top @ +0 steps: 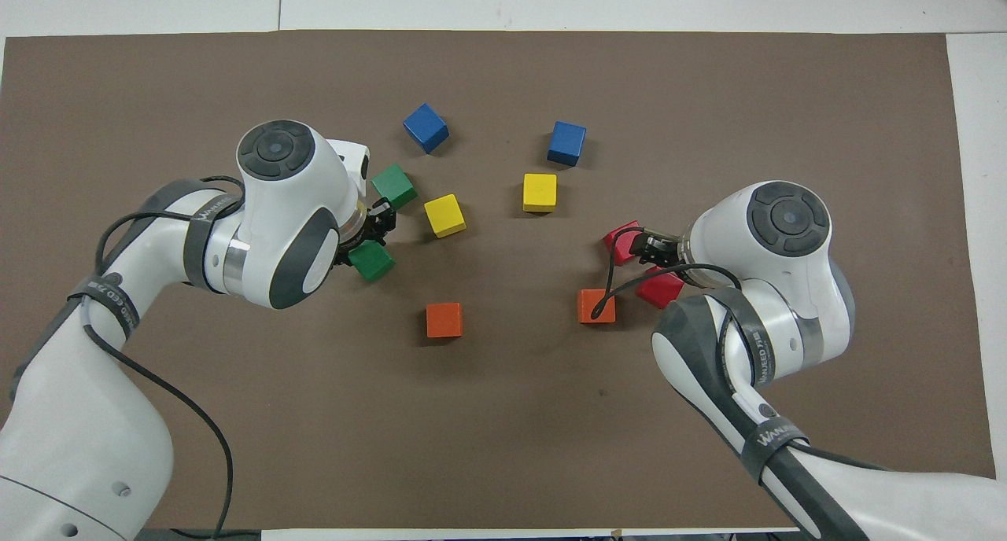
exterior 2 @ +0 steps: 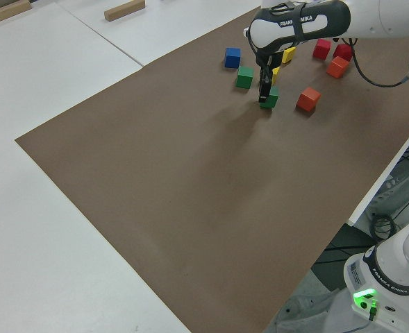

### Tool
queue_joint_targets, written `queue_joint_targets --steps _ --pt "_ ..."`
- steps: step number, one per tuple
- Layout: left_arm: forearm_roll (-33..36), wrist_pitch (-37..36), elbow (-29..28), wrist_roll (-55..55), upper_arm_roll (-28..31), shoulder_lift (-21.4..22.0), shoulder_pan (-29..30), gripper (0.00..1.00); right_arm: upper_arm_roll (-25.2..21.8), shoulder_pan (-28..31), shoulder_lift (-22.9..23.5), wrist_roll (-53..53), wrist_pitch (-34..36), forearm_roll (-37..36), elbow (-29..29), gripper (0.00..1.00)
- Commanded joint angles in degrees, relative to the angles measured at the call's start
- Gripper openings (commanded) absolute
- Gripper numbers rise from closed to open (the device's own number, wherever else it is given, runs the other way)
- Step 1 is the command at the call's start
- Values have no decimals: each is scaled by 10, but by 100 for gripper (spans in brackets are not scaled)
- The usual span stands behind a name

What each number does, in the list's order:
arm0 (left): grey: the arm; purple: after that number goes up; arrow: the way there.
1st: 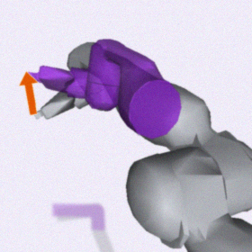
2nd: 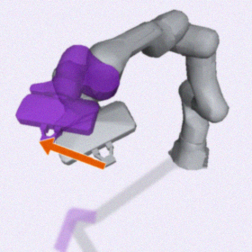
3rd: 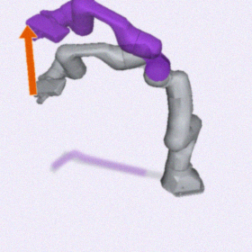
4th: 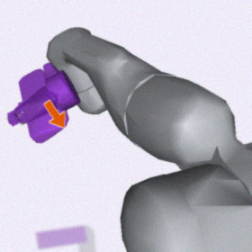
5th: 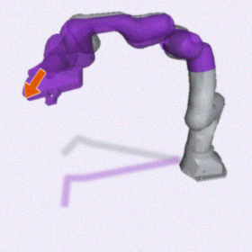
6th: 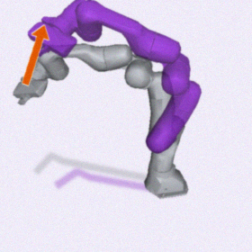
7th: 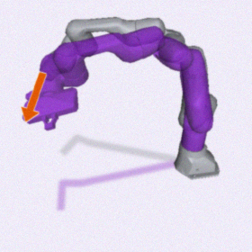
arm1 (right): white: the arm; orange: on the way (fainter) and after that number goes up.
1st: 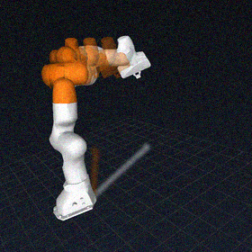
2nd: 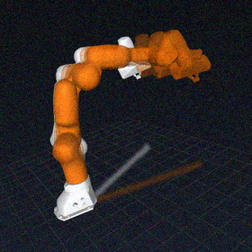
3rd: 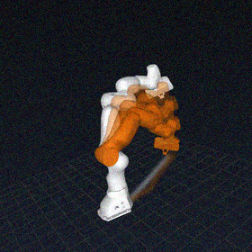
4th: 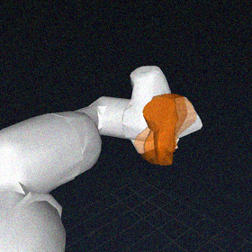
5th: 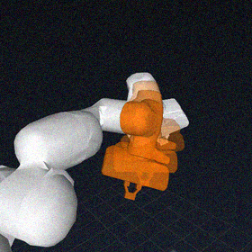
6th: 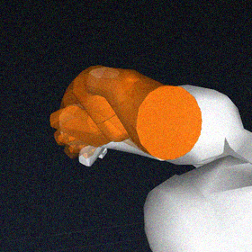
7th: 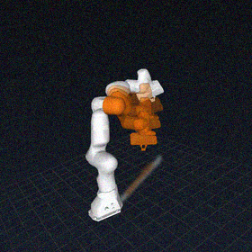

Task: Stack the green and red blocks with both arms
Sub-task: 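Carry the green block outward with the left gripper and set it down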

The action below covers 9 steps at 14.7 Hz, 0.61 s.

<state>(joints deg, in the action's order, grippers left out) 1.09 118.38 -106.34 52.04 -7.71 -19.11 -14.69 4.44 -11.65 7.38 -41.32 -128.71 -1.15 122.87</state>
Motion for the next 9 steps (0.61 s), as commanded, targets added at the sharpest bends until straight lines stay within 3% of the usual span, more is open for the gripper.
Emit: queue_joint_targets --steps 1,9 --pt "5 -50 -1 -108 0 36 41 0 1 3 1 -4 6 27 -2 100" --pt "9 -47 -2 -510 4 45 213 0 1 11 2 -3 -1 35 10 100"
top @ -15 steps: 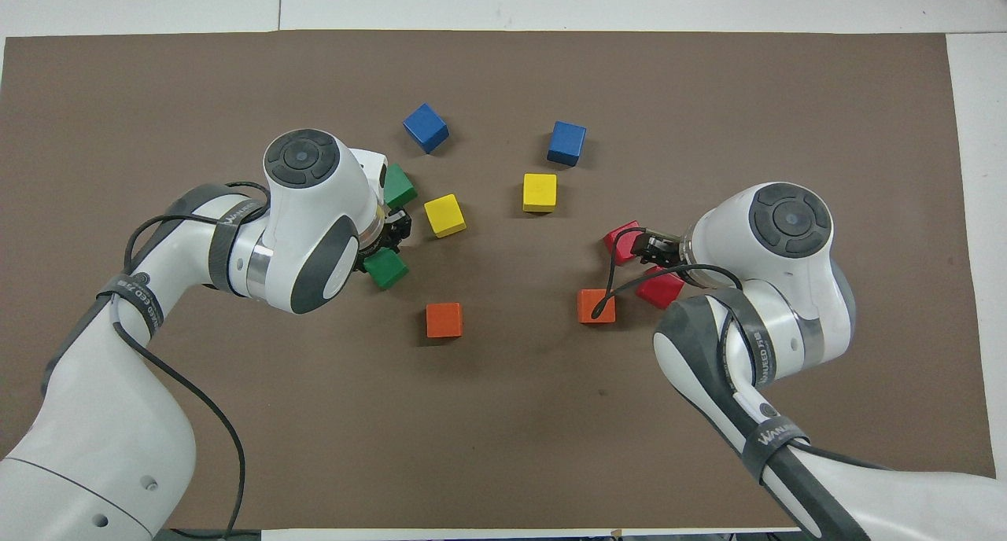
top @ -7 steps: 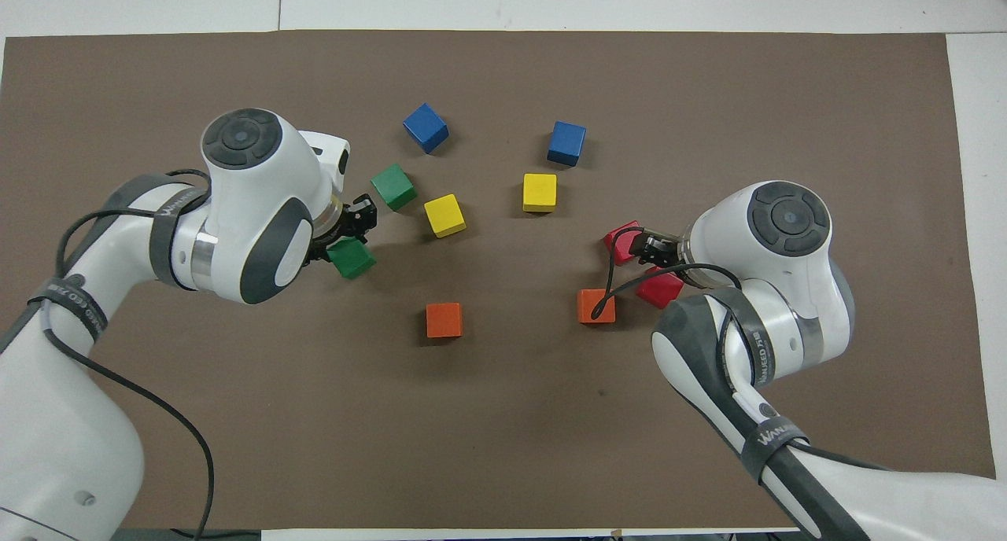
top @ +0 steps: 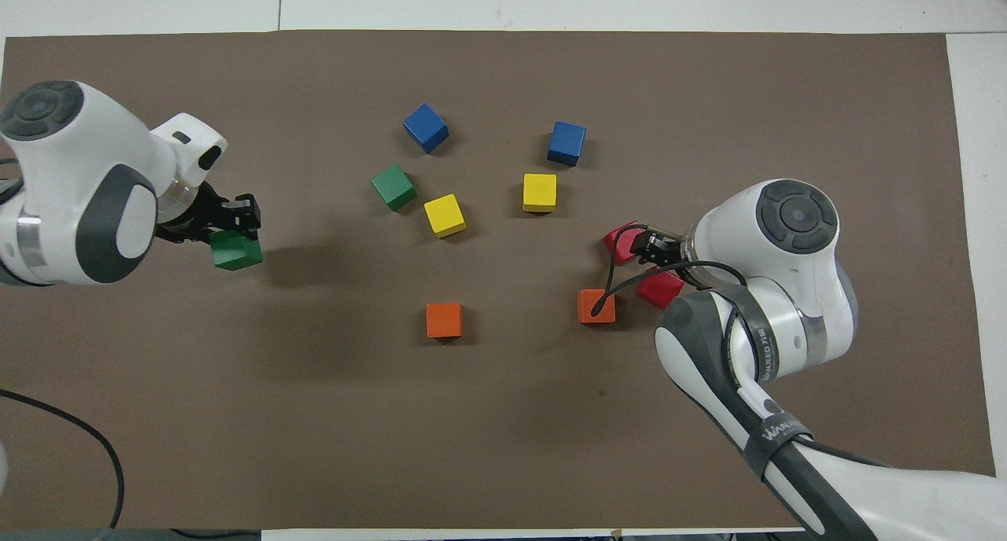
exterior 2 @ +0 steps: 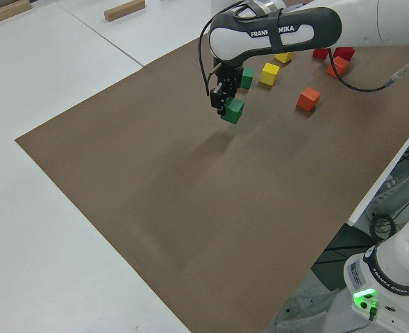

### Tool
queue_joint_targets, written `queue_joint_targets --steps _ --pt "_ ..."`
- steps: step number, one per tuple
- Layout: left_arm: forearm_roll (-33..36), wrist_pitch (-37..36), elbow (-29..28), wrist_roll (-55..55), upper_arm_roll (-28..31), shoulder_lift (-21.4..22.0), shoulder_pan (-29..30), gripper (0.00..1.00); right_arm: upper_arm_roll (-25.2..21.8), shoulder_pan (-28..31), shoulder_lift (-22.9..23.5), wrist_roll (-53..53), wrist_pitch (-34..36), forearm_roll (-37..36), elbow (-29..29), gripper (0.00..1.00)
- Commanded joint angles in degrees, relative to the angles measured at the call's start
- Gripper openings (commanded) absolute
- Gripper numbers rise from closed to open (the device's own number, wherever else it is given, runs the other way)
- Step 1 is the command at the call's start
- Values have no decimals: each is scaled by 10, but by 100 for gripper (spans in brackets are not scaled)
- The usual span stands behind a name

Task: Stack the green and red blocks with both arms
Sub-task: 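Carry the green block outward with the left gripper and set it down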

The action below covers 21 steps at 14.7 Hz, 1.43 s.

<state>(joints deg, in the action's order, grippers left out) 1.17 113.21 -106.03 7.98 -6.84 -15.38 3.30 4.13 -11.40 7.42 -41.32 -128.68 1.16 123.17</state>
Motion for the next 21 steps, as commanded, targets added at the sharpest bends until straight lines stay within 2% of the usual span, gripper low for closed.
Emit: queue_joint_targets --steps 1,5,9,12,16,21 --pt "11 18 -2 -87 -5 3 44 0 4 9 1 -3 -1 12 7 100" --pt "39 47 46 -92 -4 -55 52 0 4 5 0 -8 0 12 8 100" --pt "42 61 62 -92 -4 -79 57 0 4 0 0 -7 0 12 8 100" --pt "42 54 107 -91 -4 -112 56 0 4 0 -2 -3 -1 12 15 100" --pt "74 58 103 -90 -4 -116 54 0 4 0 -4 1 -1 12 21 100" --pt "75 73 85 -90 -4 -116 56 0 4 0 -1 9 -11 11 25 100"
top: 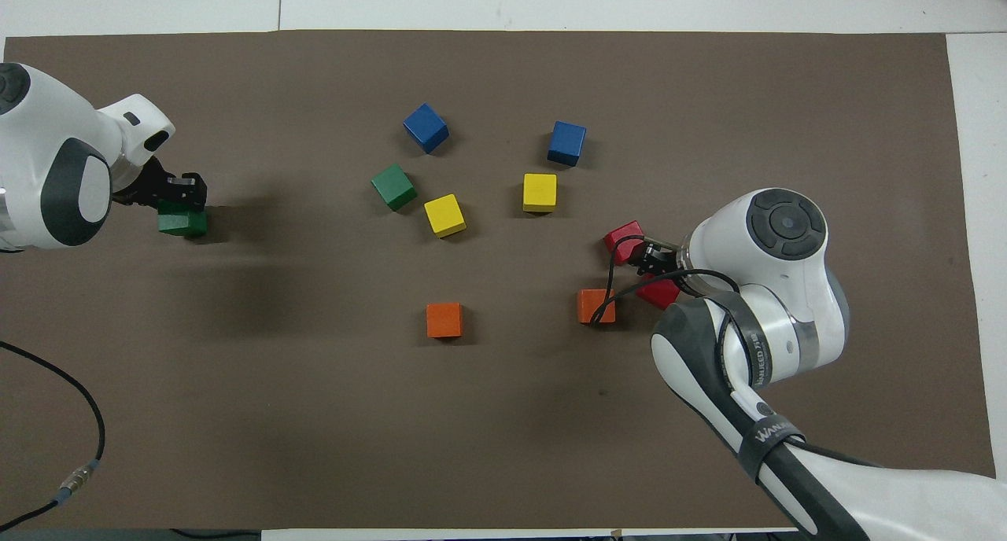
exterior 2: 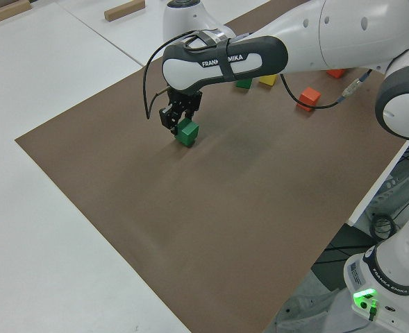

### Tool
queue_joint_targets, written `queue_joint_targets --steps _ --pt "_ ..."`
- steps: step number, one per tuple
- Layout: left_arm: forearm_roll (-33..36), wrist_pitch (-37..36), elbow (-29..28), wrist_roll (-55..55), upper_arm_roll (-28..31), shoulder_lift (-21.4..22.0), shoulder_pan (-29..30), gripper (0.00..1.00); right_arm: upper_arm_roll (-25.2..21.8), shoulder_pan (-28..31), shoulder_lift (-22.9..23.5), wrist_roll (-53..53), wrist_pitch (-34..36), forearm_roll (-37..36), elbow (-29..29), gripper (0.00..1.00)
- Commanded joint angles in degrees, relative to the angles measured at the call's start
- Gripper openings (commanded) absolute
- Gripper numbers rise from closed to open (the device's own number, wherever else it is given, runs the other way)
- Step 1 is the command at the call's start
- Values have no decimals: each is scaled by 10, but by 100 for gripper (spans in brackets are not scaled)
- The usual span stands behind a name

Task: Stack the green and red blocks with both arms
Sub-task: 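Carry the green block outward with the left gripper and set it down, then carry the red block outward with the right gripper while the left gripper returns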

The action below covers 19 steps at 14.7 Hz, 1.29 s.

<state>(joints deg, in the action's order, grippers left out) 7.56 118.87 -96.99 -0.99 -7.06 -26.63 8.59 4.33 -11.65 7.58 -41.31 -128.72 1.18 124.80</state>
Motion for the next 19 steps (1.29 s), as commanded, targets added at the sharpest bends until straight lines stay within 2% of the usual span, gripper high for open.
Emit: queue_joint_targets --steps 1,5,7,8,9,11,12,13,14,15,19 --pt "11 28 -14 -1 -1 -3 3 0 2 2 -1 9 -12 11 9 100" --pt "11 36 -19 0 -1 -3 4 0 2 2 8 16 -24 11 9 100" --pt "11 41 -22 2 -1 -3 4 70 2 2 11 17 -27 12 9 100" --pt "11 39 -22 3 -1 -3 4 79 2 2 15 17 -31 11 9 100" --pt "11 38 -22 2 -1 -3 4 100 2 3 16 17 -33 11 9 100" --pt "11 31 -20 1 -1 2 4 100 2 2 19 17 -38 11 10 97" --pt "11 25 -19 1 -1 6 5 100 2 2 19 18 -38 11 10 83" --pt "11 10 -14 1 -1 13 8 100 2 3 19 18 -37 12 10 59" --pt "10 -1 -11 5 -1 20 6 100 2 3 19 17 -36 11 9 27" --pt "4 -8 -10 9 -1 29 0 100 2 3 19 17 -33 12 8 3" --pt "2 -38 5 121 -6 40 -26 100 2 4 20 25 -26 11 4 0"
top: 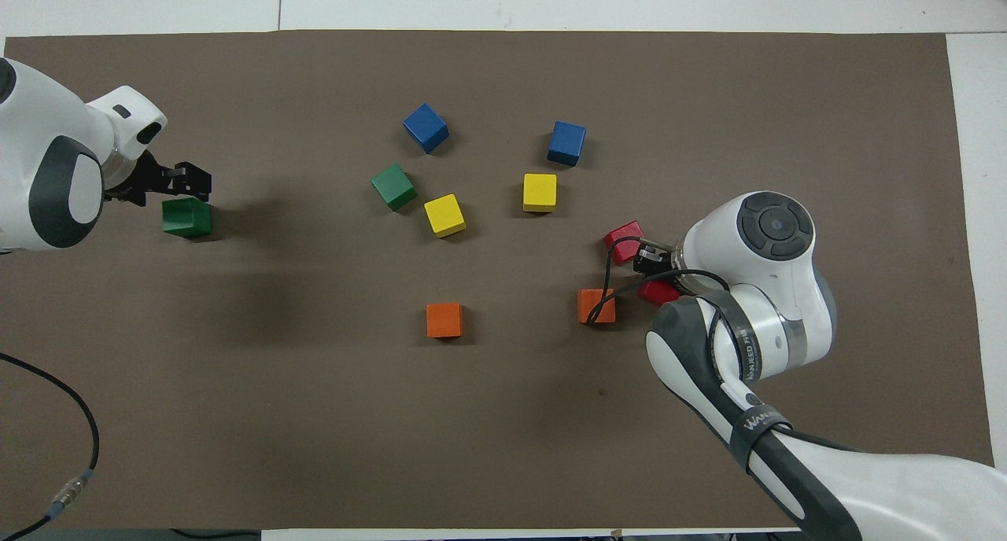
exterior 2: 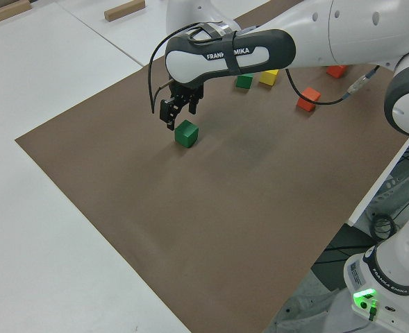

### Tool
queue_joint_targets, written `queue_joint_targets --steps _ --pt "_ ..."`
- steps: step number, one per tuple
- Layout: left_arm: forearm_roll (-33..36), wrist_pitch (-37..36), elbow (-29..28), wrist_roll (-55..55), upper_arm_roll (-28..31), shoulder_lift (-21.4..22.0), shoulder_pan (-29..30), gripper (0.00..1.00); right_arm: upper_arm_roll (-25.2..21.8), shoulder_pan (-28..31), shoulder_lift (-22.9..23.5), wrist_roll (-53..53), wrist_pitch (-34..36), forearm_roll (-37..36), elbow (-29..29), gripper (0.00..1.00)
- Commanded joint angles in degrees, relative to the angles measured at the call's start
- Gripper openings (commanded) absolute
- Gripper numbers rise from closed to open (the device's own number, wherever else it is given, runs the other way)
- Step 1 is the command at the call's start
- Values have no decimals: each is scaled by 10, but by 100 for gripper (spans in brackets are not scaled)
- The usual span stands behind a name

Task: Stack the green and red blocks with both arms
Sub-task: 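Carry the red block outward with the right gripper while the left gripper returns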

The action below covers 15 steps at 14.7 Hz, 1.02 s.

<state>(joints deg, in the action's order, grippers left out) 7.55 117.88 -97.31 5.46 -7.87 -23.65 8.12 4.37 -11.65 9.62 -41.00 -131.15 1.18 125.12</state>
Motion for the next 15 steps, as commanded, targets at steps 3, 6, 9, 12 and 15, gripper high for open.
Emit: queue_joint_targets --steps 3,6,9,12,15 --pt "-20 -51 32 192 1 10 -65 100 2 8 -2 26 45 11 -27 0" --pt "-60 -40 32 301 1 9 -103 100 1 21 -11 63 99 11 -65 0" --pt "-62 -27 40 399 1 4 -152 100 0 60 -25 173 114 11 -80 0" --pt "-70 -24 69 419 1 -16 -201 100 -1 96 -29 292 114 10 -91 0" --pt "-70 -44 157 460 5 -83 -239 100 -2 144 -27 393 97 4 -91 0"
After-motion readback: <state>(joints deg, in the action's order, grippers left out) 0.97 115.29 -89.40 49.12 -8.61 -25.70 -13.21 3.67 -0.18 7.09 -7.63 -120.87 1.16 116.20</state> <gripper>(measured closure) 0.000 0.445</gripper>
